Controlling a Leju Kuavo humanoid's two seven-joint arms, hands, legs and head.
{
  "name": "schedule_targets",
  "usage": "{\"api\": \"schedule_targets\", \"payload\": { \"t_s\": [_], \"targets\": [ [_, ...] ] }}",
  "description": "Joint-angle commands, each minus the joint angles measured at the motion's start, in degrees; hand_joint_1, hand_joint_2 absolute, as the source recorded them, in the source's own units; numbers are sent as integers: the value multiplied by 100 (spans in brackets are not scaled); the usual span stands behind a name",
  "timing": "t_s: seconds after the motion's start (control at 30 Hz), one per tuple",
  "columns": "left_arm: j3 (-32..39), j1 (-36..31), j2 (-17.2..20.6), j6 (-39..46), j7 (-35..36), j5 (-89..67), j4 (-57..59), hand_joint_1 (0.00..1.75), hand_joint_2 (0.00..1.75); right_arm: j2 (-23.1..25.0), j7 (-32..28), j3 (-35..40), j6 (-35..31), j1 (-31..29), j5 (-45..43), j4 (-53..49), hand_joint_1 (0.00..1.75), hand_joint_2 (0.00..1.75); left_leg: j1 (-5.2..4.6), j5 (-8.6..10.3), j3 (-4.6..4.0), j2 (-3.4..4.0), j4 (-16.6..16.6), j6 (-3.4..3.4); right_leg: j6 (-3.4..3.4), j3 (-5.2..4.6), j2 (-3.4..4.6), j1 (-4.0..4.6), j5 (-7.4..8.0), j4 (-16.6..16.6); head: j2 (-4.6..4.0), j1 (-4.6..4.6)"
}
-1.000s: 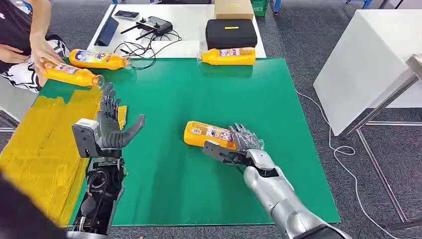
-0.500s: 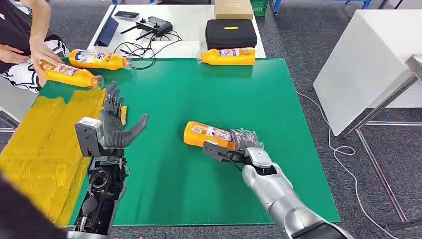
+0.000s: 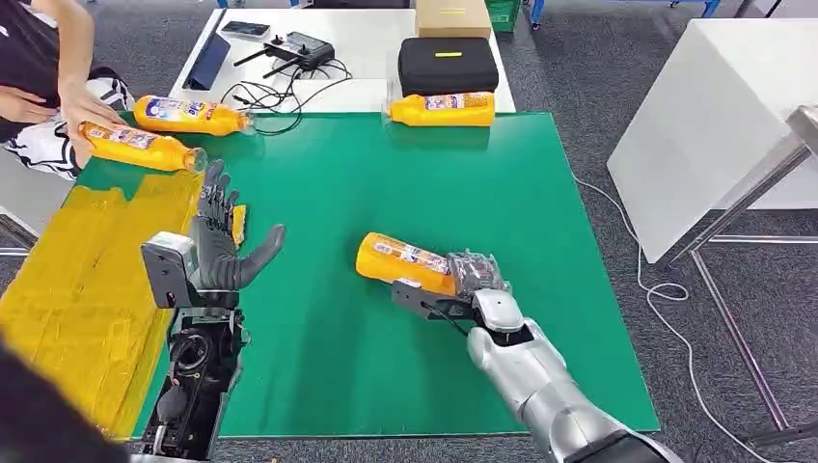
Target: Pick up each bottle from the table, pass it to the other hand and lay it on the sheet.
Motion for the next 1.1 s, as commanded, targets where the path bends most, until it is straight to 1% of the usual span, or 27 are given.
{"api": "schedule_targets", "payload": {
  "t_s": [0.03,0.07,0.13,0.17,0.2,0.3,0.33,0.37,0.43,0.47,0.57,0.67,0.7,0.8,0.87,0.9,0.93,0.97,1.0,1.03,1.1],
  "targets": [
    [122,52,64,-30,7,-57,-115,0,175,-172,210,804,-1327,-441,1101,-242,175,175,-3,-7,8,14,0,-2,1,2,7,-3,-4,3,0,0],
    [124,51,65,-33,7,-57,-112,0,175,-181,166,801,-1386,-456,1109,-278,175,175,-2,-13,23,19,0,-3,0,15,8,-1,-9,4,0,2],
    [119,54,88,-58,-25,-71,-41,0,175,-190,-63,646,-1708,-473,1008,-399,175,175,-3,-4,7,11,-3,-2,0,2,3,-3,-2,1,0,0],
    [120,30,88,-80,-69,-73,21,0,175,-173,-200,488,-1840,-474,928,-430,175,175,-1,-10,21,16,-2,-3,0,15,5,0,-7,1,0,2],
    [113,-21,86,-101,-105,-73,107,0,175,-177,-259,391,-2000,-468,926,-486,175,175,-2,-3,7,8,-2,-2,0,3,2,-2,-2,1,0,0],
    [39,-144,76,-129,-165,-88,275,0,175,-180,-262,312,-2279,-428,1034,-593,175,175,-3,-4,9,4,-3,-1,1,5,0,-3,-3,1,0,2],
    [39,-144,76,-129,-165,-88,275,0,175,-180,-262,312,-2279,-428,1034,-593,175,175,-1,-8,19,4,-2,-2,1,16,-3,0,-8,1,0,0],
    [39,-144,76,-129,-165,-88,275,0,175,-180,-262,312,-2279,-428,1034,-593,175,175,-2,-5,12,4,-2,-2,1,9,-2,-1,-5,0,0,2],
    [35,-149,70,-130,-165,-88,275,0,175,-167,-257,314,-2284,-420,1039,-594,175,175,0,-14,39,6,-5,-3,0,35,-7,1,-13,-2,0,2],
    [35,-149,70,-130,-165,-88,275,0,175,-167,-257,314,-2284,-420,1039,-594,175,175,-1,-6,16,0,-2,-3,0,14,-8,0,-7,0,0,2],
    [8,-148,87,-119,-189,-76,282,0,175,-143,-230,255,-2435,-415,1135,-607,175,175,-1,-12,34,6,-4,-5,-1,29,-5,1,-12,-1,0,2],
    [5,-155,85,-80,-193,-58,333,0,175,-124,-209,242,-2455,-425,1224,-622,175,175,0,-13,37,7,-6,-5,-1,32,-5,2,-13,-2,0,2],
    [-2,-155,85,-77,-196,-52,347,0,175,-118,-198,273,-2469,-430,1292,-621,175,175,-1,-8,23,4,-4,-4,-1,19,-5,0,-9,-1,0,2],
    [-44,-149,69,-77,-213,-41,363,0,175,-97,86,501,-2537,-489,1769,-576,175,175,0,-11,29,5,-4,-4,-1,25,-4,2,-11,-1,0,2],
    [-80,-175,60,-73,-222,-43,396,0,175,-86,188,744,-2471,-578,1800,-521,175,175,-2,-7,16,7,-2,-3,0,11,0,-1,-6,1,0,2],
    [-99,-190,57,-81,-223,-42,413,0,175,-80,224,848,-2419,-647,1800,-488,175,175,-1,-12,28,9,-2,-4,-1,22,-1,1,-10,2,0,0],
    [-117,-208,33,-82,-223,-42,418,0,175,-44,217,860,-2345,-717,1798,-462,175,175,-3,-4,6,8,0,-2,0,1,2,-2,-2,3,0,2],
    [-123,-212,33,-91,-223,-38,430,0,175,-29,197,841,-2307,-741,1778,-445,175,175,-1,-12,25,13,0,-4,0,18,3,0,-9,4,0,2],
    [-149,-229,20,-95,-220,-48,456,0,175,-19,180,831,-2247,-781,1776,-418,175,175,-4,-5,8,8,1,-2,0,3,2,-3,-4,5,0,2],
    [-188,-258,20,-43,-213,-105,503,0,175,-5,155,805,-2195,-802,1761,-391,175,175,-4,-4,6,7,1,-2,1,1,1,-3,-3,5,0,2],
    [-197,-271,0,547,-301,-423,511,0,175,34,38,708,-2092,-816,1663,-369,175,175,-1,-2,4,4,0,-2,0,1,-2,-1,-2,1,0,0]
  ]
}}
